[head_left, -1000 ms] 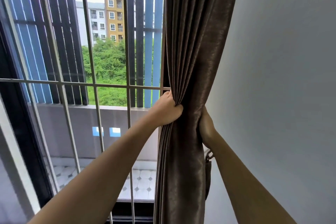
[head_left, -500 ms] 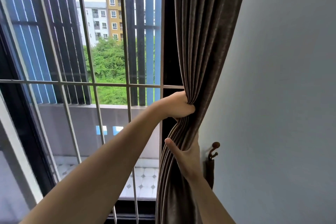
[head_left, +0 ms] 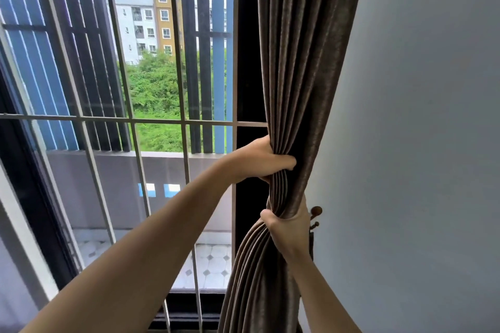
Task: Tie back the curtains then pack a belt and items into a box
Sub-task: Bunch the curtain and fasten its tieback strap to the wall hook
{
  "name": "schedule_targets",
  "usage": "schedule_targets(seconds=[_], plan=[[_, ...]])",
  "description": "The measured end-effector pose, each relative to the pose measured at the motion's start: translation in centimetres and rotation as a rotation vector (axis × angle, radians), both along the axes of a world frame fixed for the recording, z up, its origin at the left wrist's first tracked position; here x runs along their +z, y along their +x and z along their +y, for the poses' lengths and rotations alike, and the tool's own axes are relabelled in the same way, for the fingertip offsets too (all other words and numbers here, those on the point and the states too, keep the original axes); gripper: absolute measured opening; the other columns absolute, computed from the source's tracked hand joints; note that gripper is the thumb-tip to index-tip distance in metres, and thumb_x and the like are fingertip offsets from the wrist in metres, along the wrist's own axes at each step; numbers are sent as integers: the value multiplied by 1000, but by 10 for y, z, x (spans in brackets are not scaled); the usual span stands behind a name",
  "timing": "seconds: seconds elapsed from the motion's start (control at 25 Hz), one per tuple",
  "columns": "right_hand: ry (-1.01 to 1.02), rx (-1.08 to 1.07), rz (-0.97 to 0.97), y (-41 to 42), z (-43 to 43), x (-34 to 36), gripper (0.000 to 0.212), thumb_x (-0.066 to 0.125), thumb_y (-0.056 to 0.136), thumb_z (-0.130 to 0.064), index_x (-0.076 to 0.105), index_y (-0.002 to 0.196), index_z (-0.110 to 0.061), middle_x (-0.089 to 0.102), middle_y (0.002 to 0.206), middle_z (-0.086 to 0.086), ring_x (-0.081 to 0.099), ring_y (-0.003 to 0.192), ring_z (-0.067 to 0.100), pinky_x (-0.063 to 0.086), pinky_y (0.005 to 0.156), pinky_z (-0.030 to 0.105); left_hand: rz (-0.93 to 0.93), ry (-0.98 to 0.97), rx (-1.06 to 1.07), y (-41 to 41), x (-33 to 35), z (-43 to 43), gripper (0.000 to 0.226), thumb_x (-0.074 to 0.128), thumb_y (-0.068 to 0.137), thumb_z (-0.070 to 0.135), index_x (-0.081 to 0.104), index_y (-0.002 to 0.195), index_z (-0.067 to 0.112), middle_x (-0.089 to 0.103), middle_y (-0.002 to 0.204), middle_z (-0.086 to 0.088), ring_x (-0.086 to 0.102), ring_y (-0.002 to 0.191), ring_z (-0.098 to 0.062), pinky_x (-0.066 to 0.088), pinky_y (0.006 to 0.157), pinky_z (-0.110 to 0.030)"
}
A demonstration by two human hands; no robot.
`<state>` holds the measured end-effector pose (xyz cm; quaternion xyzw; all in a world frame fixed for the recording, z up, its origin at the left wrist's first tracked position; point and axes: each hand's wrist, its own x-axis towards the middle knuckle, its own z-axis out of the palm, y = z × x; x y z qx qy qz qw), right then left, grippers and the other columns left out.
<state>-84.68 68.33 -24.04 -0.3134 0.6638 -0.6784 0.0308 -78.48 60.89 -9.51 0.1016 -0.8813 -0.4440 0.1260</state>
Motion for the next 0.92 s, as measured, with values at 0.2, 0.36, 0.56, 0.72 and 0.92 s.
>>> schedule_targets(seconds=[0.2, 0.36, 0.56, 0.72, 0.92], plan=[[-3, 34, -12, -26, 34, -1, 51, 71, 59, -16, 56, 107, -13, 65, 88, 5, 67, 82, 20, 60, 72, 33, 272, 401, -75, -7, -49, -8, 54, 46, 86, 58, 47, 127, 23, 59, 107, 2, 61, 75, -12, 57, 67, -33], [-57, 47, 6, -46, 70, 7, 33, 68, 58, 0, 61, 90, -6, 68, 75, 3, 68, 70, 16, 55, 64, 27, 270, 428, 343, -41, -121, -10, 37, 40, 96, 43, 61, 107, 14, 66, 101, -7, 56, 54, -12, 54, 50, -28], [-58, 10, 29, -80, 95, 10, 48, 68, 50, -20, 60, 93, -1, 67, 70, -5, 68, 67, 10, 52, 59, 17, 60, 182, 382, -76, -205, -8, 20, 58, 91, 20, 67, 98, 3, 66, 85, -11, 63, 58, -15, 56, 52, -25], [-1, -19, 43, -112, 104, 10, 66, 66, 45, -33, 59, 102, 2, 66, 85, 9, 69, 77, 18, 56, 65, 25, -106, 18, 384, -110, -242, -7, 13, 57, 88, 17, 65, 82, 9, 66, 80, -10, 66, 75, -28, 53, 65, -33], [34, -32, 68, -140, 114, 9, 70, 66, 42, -34, 59, 100, 3, 65, 86, 12, 68, 79, 24, 56, 63, 28, -315, -36, 428, -150, -274, 1, 22, 55, 90, 26, 57, 73, 14, 62, 89, -9, 60, 87, -25, 41, 69, -27]])
